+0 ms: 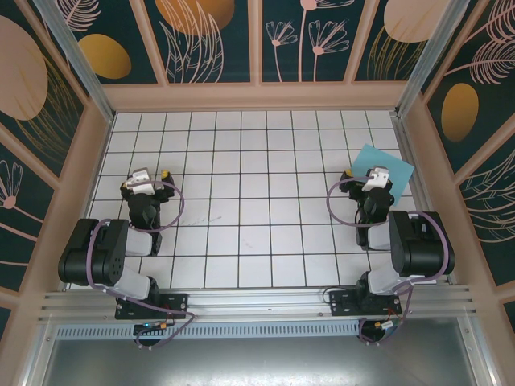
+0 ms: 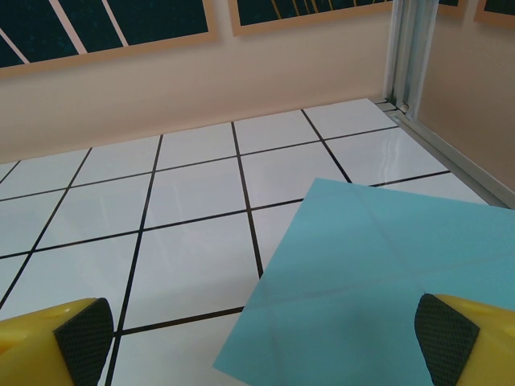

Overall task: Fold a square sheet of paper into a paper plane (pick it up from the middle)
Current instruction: Move the square sheet of paper to the center of the table.

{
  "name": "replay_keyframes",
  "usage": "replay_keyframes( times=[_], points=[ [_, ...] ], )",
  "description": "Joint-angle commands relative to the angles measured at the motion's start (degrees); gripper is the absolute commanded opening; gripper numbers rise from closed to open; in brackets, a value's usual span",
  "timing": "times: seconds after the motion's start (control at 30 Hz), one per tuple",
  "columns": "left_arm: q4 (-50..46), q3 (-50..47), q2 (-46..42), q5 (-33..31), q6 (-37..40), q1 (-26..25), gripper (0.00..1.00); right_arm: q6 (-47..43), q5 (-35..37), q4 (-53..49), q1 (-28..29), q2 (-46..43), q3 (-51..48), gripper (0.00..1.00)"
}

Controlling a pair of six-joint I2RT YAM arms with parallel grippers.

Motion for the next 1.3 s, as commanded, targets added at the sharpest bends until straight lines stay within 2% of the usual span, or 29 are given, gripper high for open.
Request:
replay_keyframes(
  times=[0.0, 0.1, 0.2, 0.33, 0.47, 0.57, 0.7, 0.87, 1.03, 1.27],
  points=[
    [1.67, 0.51, 0.21, 0.38, 0.62, 0.31, 0.99, 0.22, -1.02, 2.78, -0.52, 0.4, -0.6, 0.99],
    [1.72, 0.36, -0.23, 0.29, 0.7, 0.36, 0.98, 0.2, -1.05, 2.86, -0.48, 0.39, -0.66, 0.99],
    [-3.29, 1.43, -4.04, -1.05, 0.07, 0.35, 0.99, 0.35, 0.73, 0.46, -0.16, -0.88, 0.19, 0.99],
    [-16.11, 4.3, -11.49, -3.86, -2.77, 0.31, 0.99, 2.12, 5.31, -19.51, 0.06, -8.51, 8.36, 0.99],
    [-37.16, 11.54, -18.21, -9.13, -12.64, 0.31, 0.99, 10.89, 8.27, -40.89, 0.04, -11.67, 18.56, 0.99],
    [-50.19, 17.04, -21.74, -8.86, -18.63, 0.31, 0.99, 15.55, 4.57, -53.94, 0.24, -11.12, 25.62, 0.99],
    [-63.27, 23.63, -25.23, -4.47, -23.71, 0.36, 0.99, 20.31, -1.15, -62.54, 0.39, -9.44, 30.78, 0.99],
    [-68.88, 28.23, -27.24, 4.02, -23.64, 0.35, 0.99, 26.86, -9.68, -72.25, -1.14, -3.57, 38.47, 0.99],
    [-69.76, 29.19, -27.7, 10.5, -22.76, 0.36, 0.98, 29.8, -14.5, -74.64, -4.86, 3.95, 42.62, 0.98],
    [-70.2, 29.12, -26.15, 13.23, -21.62, 0.37, 0.99, 29.35, -15.89, -80.04, -9.54, 16.42, 51.12, 0.93]
  ],
)
